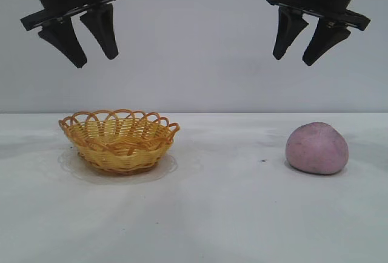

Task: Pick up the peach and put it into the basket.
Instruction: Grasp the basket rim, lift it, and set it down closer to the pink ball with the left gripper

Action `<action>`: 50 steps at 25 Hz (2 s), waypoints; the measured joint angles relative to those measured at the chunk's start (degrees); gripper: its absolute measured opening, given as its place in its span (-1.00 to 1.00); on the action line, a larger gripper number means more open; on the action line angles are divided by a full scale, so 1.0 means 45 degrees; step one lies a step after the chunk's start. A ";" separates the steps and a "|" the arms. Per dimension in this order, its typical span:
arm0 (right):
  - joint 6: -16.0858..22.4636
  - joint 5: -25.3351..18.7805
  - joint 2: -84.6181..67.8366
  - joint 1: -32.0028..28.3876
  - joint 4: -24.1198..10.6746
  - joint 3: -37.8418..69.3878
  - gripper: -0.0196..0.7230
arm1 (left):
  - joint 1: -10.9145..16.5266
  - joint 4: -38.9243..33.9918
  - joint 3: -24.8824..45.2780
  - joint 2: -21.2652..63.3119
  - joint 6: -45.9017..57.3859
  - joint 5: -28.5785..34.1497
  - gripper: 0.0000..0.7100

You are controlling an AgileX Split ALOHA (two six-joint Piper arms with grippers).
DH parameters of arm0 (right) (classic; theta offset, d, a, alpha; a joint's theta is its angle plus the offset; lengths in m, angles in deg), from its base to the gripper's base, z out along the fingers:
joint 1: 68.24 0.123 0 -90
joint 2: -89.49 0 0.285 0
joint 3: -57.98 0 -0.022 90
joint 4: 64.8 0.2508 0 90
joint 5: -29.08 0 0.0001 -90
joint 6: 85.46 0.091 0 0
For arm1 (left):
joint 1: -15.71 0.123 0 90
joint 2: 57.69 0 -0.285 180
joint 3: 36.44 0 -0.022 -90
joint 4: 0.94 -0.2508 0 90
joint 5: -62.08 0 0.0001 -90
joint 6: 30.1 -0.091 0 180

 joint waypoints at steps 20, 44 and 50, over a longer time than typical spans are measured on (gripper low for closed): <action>0.0000 0.0000 0.0000 0.0000 0.0000 0.0000 0.11 | 0.0000 -0.0022 0.0000 0.0000 0.0000 0.0000 0.12; -0.0020 -0.0365 0.0000 0.0000 0.0000 0.0000 0.11 | -0.0019 -0.1293 -0.3220 -0.2579 -0.3225 0.5065 0.12; -0.0020 -0.0390 0.0000 0.0000 0.0000 0.0000 0.11 | -0.0466 -0.2044 -0.4808 -0.3552 -0.3831 0.5787 0.12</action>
